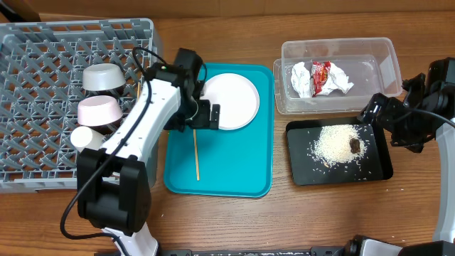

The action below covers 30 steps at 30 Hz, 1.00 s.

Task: Sort waste into correct bins and load items into the dishwasher
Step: 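Reach the left gripper back and grasp the second chopstick, then carry the second chopstick to the rack and stand it upright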

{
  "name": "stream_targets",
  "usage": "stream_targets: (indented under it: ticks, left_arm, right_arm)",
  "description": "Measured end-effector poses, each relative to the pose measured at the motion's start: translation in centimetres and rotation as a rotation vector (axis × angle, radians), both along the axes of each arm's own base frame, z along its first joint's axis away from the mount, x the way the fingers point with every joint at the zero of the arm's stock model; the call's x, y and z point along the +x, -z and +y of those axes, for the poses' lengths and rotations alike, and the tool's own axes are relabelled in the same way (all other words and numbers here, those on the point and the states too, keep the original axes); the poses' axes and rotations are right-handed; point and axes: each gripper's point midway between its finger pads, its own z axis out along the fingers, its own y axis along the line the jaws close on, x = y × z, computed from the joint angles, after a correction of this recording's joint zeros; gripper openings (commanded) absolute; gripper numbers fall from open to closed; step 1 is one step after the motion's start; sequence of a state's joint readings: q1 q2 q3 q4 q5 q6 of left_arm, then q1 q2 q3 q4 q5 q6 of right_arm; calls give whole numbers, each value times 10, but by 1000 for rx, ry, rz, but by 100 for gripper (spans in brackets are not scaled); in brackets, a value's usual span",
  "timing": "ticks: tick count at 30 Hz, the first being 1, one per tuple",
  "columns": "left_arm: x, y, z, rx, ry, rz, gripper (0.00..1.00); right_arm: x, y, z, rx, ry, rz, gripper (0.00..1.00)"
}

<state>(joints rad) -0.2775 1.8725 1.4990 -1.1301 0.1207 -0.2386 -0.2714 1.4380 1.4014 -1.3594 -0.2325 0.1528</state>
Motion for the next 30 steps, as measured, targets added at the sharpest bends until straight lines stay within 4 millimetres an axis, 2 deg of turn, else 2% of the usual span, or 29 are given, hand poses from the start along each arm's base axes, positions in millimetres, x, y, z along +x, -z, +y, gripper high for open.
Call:
stream_targets:
  ticks: [5, 7, 13, 14, 16, 17, 20, 22, 23, 30]
  left_arm:
    - [-1, 5, -1, 3, -23, 14, 94]
    - [-7, 19, 1, 13, -31, 47, 91]
    - [-33, 71, 9, 53, -47, 179, 72]
    - [-35, 77, 9, 58, -48, 193, 60]
    - [-38, 84, 12, 74, -51, 215, 49]
    - [-38, 84, 13, 87, -47, 213, 33]
    - [-38, 86, 17, 111, -47, 209, 24]
    - [-38, 86, 19, 127, -42, 207, 7]
    - [-38, 86, 19, 131, -38, 205, 4]
    - [-39, 85, 19, 140, -44, 210, 4]
  right_arm:
    - [0, 0, 0, -1, 0, -1, 100]
    - [1, 0, 0, -1, 0, -3, 100]
    - [1, 0, 0, -2, 0, -4, 100]
    - [1, 0, 0, -1, 0, -4, 100]
    - [1, 0, 0, -2, 1, -4, 100]
    - [1, 0, 0, -2, 1, -5, 100]
    - [1, 0, 0, -1, 0, -4, 100]
    - [1, 0, 0, -1, 0, -4, 100]
    - [1, 0, 0, -2, 0, -5, 100]
    - [1, 0, 0, -1, 0, -4, 100]
